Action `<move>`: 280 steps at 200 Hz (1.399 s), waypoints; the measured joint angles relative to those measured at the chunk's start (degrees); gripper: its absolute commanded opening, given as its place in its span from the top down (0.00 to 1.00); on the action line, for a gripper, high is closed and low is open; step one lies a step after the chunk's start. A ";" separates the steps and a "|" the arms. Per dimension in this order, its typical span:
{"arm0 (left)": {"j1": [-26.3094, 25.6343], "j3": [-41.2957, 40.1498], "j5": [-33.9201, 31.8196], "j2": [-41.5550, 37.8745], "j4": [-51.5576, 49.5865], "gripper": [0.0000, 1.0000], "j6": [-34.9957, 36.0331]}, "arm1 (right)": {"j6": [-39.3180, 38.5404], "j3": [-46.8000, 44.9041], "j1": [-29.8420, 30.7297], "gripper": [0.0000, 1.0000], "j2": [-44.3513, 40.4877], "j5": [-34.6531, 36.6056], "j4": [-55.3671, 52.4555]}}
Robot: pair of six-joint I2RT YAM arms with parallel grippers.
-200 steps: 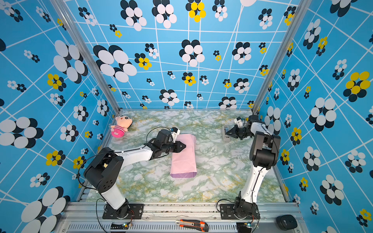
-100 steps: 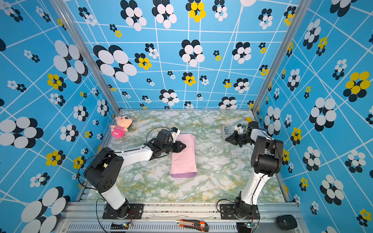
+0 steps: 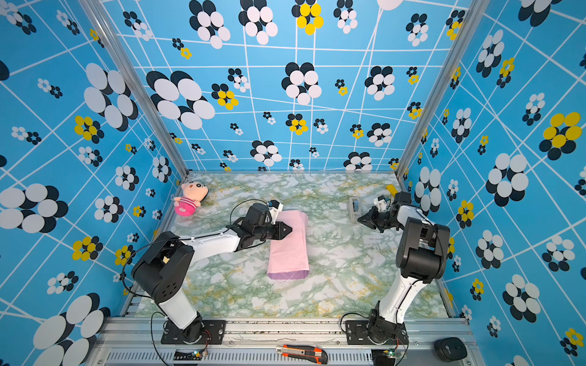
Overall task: Wrap a gift box in wrapping paper
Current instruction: Tear off the tape with the cutter.
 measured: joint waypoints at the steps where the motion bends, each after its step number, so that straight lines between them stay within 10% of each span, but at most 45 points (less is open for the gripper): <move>1: 0.00 0.00 0.00 0.00 0.00 0.79 0.00 | 0.00 -0.09 0.00 1.00 0.00 0.00 0.09; 188: -0.15 0.04 -0.28 0.00 -0.02 0.79 0.17 | 6.60 -1.53 0.24 1.00 8.28 2.80 7.61; 280: -0.63 0.55 -1.49 0.37 0.04 0.79 0.39 | 2.78 -4.76 1.42 1.00 -2.03 6.62 -3.43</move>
